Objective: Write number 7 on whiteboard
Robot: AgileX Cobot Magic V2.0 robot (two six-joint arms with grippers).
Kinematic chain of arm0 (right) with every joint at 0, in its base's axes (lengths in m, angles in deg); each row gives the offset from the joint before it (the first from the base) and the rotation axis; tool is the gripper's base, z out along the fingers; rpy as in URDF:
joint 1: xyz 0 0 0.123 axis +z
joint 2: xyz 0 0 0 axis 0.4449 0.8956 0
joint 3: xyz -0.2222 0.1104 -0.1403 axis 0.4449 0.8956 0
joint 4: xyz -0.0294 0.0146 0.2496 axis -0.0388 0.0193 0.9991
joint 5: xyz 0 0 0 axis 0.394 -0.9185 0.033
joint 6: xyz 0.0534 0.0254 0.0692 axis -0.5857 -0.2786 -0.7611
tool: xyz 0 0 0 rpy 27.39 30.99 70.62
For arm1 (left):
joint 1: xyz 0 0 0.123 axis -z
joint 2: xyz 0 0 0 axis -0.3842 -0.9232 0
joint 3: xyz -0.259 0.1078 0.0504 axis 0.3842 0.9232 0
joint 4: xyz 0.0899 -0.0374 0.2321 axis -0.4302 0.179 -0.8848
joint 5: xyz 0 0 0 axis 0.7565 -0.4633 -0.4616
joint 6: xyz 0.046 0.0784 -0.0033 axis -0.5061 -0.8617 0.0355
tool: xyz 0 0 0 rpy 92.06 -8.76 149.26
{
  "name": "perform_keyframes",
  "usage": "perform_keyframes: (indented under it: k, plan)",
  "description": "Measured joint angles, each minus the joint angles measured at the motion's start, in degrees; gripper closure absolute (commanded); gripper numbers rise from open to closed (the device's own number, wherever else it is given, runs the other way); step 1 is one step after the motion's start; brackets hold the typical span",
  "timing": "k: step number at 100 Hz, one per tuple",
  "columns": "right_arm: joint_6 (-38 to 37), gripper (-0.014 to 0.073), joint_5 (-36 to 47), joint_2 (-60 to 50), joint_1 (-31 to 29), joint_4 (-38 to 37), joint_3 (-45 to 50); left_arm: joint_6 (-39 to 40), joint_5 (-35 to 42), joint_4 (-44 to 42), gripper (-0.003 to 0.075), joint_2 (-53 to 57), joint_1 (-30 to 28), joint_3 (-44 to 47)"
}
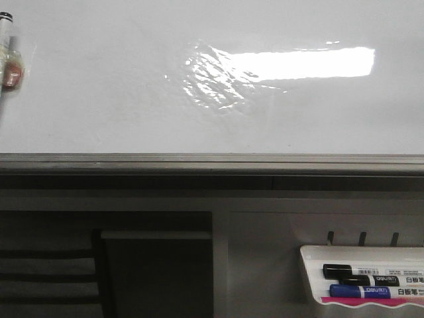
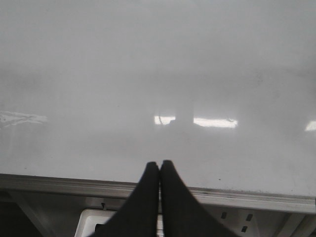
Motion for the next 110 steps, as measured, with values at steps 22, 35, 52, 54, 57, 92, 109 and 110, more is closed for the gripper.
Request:
perform_keyframes:
  k: [22, 35, 52, 54, 57, 92, 109, 110]
  plan:
    - [0.00, 0.0251, 0.91, 0.00, 0.00, -0.09, 0.00, 0.00, 0.00, 0.05, 0.0442, 0.00, 0.00, 0.00]
    - [0.12, 0.0054, 1.10, 0.00, 0.00, -0.09, 0.00, 0.00, -0.23, 0.13, 0.0213, 0.00, 0.00, 0.00]
    - [0.12, 0.0043, 1.10, 0.00, 0.00, -0.09, 0.00, 0.00, -0.41, 0.13, 0.0202, 0.00, 0.00, -0.10]
    - [0.12, 0.0043, 1.10, 0.00, 0.00, -0.09, 0.00, 0.00, -0.41, 0.13, 0.0207, 0.00, 0.00, -0.11]
    - [0.12, 0.0042, 1.10, 0.00, 0.00, -0.09, 0.00, 0.00, -0.41, 0.13, 0.0215, 0.00, 0.00, -0.11]
    - [0.12, 0.0043, 1.10, 0.00, 0.00, 0.04, 0.00, 0.00, -0.31, 0.99, 0.0302, -0.14, 0.00, -0.11]
    - [0.12, 0.0043, 1.10, 0.00, 0.00, 0.42, 0.00, 0.00, -0.04, 1.44, 0.0316, -4.02, 0.00, -0.11]
    - [0.12, 0.0043, 1.10, 0.00, 0.00, 0.53, 0.00, 0.00, -0.04, 1.54, 0.0316, -4.59, 0.00, -0.11]
